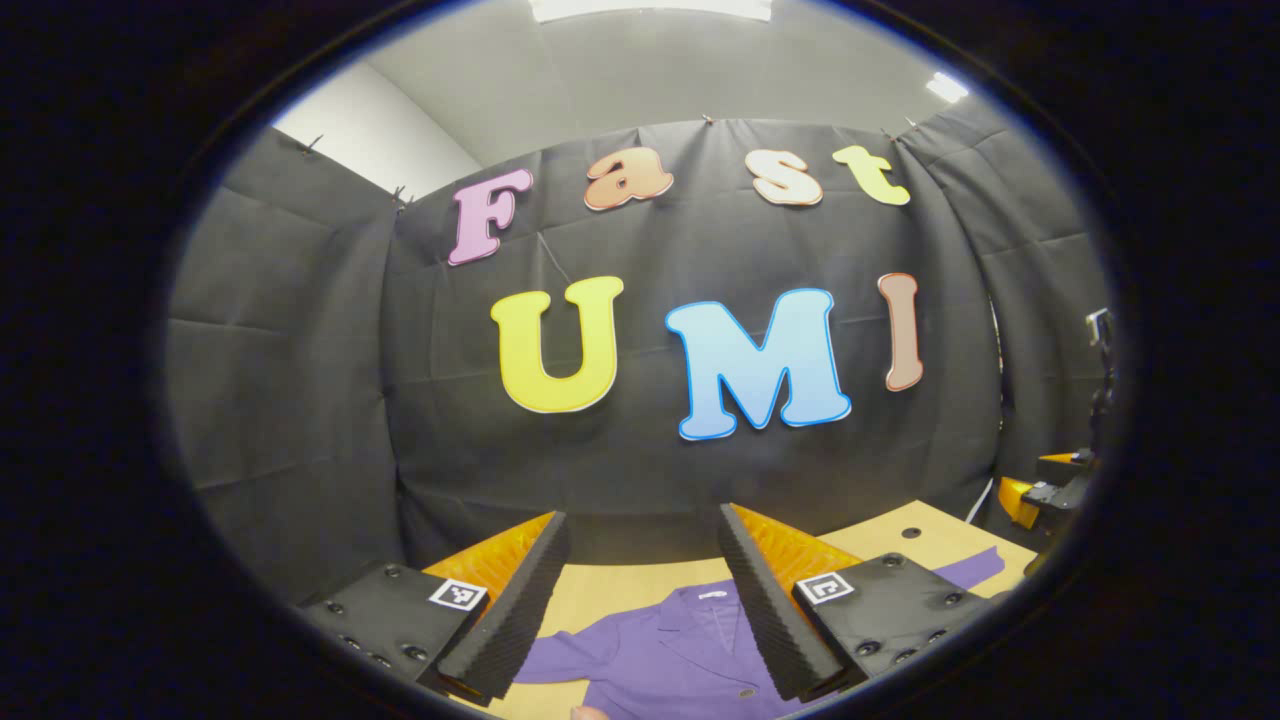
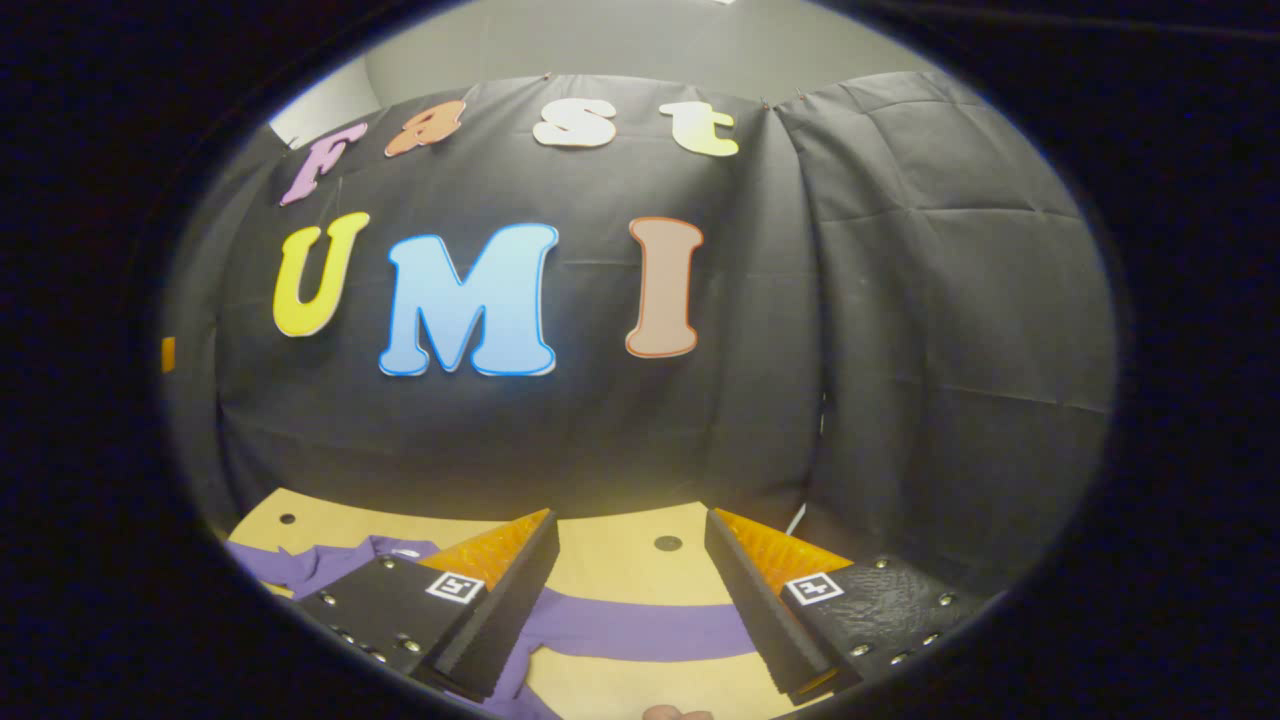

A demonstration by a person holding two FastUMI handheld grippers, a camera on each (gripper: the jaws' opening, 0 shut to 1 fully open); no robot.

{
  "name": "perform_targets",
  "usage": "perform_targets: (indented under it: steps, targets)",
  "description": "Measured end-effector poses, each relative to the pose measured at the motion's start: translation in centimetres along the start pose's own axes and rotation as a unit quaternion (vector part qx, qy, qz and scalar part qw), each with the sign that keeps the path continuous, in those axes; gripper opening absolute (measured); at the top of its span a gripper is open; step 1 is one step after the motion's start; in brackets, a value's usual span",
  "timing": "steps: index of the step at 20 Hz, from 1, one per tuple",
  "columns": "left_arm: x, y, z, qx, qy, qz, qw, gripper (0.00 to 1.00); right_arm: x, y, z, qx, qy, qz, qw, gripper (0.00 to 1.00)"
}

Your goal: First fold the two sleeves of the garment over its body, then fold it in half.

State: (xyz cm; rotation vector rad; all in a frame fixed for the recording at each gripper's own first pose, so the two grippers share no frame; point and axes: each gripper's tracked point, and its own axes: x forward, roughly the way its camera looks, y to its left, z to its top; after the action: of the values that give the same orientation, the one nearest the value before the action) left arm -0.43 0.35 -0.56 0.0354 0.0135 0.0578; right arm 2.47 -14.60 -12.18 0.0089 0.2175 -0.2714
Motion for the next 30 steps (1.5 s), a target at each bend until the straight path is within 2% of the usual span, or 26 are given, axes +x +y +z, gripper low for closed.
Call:
perform_targets:
  steps: [6, 7, 8, 12, 21, 30]
  targets:
    - [-0.3, 0.2, -0.7, 0.012, 0.012, 0.012, 1.0, 0.97, 3.6, -4.5, -5.4, 0.006, 0.052, -0.038, 0.998, 0.94]
    - [-0.4, 0.3, -0.8, 0.014, 0.014, 0.014, 1.0, 0.97, 4.0, -5.1, -6.6, 0.008, 0.062, -0.043, 0.997, 0.89]
    - [-0.4, 0.1, -0.7, 0.016, 0.015, 0.015, 1.0, 0.97, 4.4, -5.6, -7.5, 0.009, 0.073, -0.047, 0.996, 0.94]
    - [-0.5, 0.0, -1.0, 0.018, 0.022, 0.024, 0.999, 0.97, 6.3, -7.4, -11.6, 0.014, 0.114, -0.063, 0.991, 0.94]
    - [-0.8, 0.5, -1.8, 0.018, 0.038, 0.046, 0.998, 0.97, 9.3, -10.2, -21.7, 0.008, 0.224, -0.082, 0.971, 0.94]
    - [-1.0, 0.3, -3.1, 0.011, 0.059, 0.056, 0.997, 0.97, 10.8, -10.9, -27.6, 0.02, 0.301, -0.077, 0.95, 0.94]
